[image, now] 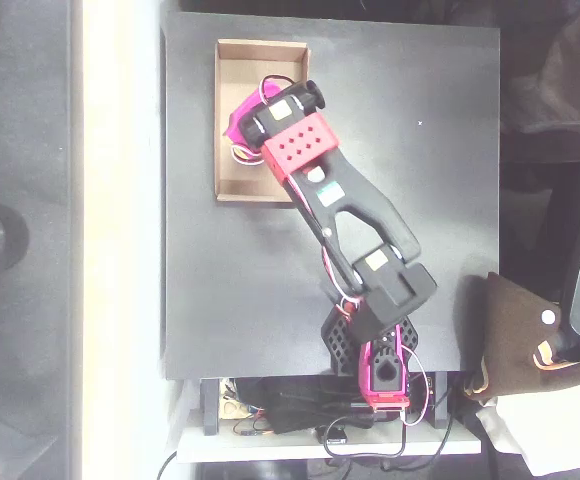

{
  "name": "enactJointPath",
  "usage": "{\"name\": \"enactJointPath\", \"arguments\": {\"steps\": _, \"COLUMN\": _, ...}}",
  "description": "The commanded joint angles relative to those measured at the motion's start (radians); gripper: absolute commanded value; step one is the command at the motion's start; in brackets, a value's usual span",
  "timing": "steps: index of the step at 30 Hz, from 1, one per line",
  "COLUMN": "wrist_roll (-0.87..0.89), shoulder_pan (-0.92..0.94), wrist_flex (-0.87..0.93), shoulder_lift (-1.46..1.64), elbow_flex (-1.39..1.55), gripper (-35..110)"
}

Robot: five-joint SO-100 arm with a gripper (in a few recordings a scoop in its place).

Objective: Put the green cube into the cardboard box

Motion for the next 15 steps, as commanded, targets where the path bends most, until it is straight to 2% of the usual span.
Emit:
{"name": "enactJointPath", "arguments": {"steps": 1, "wrist_roll": 0.012, "shoulder_pan": -0.015, "wrist_flex": -0.035, "shoulder_lift": -0.006, "elbow_flex": -0.015, "gripper": 7}}
{"name": "enactJointPath", "arguments": {"steps": 15, "wrist_roll": 0.0, "shoulder_pan": -0.015, "wrist_flex": -0.052, "shoulder_lift": -0.046, "elbow_flex": -0.017, "gripper": 7}}
